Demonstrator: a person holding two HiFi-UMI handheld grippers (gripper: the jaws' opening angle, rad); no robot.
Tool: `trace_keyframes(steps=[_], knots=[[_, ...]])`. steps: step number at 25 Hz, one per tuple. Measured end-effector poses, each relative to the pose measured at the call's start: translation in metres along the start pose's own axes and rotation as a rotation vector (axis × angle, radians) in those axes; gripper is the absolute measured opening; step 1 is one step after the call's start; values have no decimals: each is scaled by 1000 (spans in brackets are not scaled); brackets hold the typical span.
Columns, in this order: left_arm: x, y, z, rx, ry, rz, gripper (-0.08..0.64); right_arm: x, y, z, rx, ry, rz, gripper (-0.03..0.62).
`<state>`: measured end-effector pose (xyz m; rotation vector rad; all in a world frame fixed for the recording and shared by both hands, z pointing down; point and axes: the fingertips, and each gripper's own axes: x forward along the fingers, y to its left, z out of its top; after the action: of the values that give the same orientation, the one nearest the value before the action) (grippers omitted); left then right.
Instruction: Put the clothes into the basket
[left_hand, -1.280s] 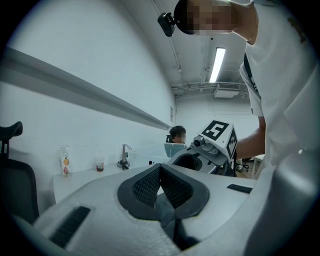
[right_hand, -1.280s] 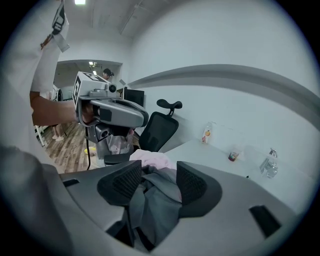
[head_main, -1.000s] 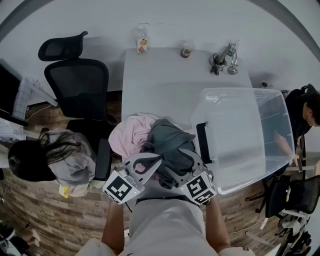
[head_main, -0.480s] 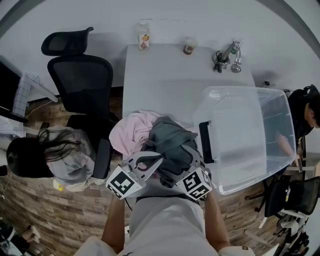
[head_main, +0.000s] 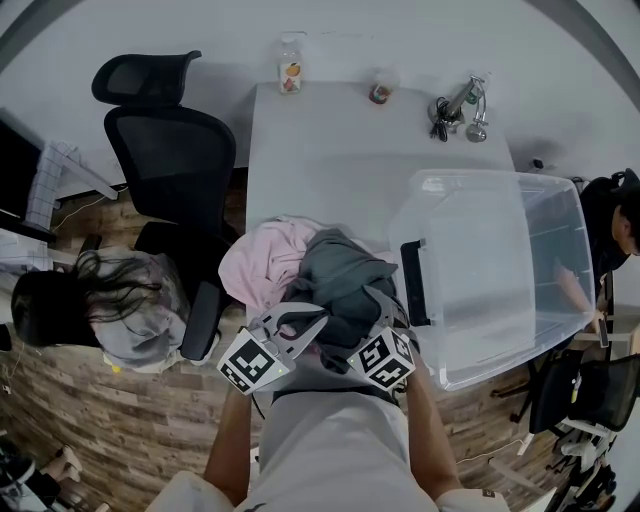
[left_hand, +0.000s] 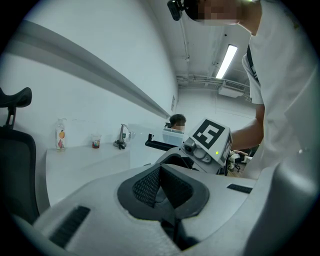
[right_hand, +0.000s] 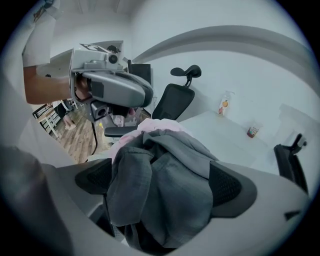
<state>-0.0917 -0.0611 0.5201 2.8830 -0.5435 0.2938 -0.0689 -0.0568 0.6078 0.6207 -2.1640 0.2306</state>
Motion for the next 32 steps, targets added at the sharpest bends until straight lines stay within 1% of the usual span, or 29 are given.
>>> trace_keyframes(steps=[4,9,15,21,22,24,26,32], knots=[[0,0,-5,-13,11,-1,3,18,-2,-19,-17,66,6,575],[0,-1,-10,-19,25,-1,3,36,-3,-32,-7,98,29,575],[0,1,-12,-24,34,4,3,52,-3,-39,-22,95,48,575],[-1,2,-13,-27,39,9,3,52,-2,-38,-22,81,55,565],[-1,2,-13,-28,40,9,3,50,-4,-37,-19,83,47,538],[0,2,-13,-29,40,10,3,44,-11,-35,-3,83,7,407],[0,2,-13,-30,41,12,3,39,-20,-34,14,79,-38,193],[3,3,-13,-28,43,22,3,36,-25,-35,31,81,-14,118]])
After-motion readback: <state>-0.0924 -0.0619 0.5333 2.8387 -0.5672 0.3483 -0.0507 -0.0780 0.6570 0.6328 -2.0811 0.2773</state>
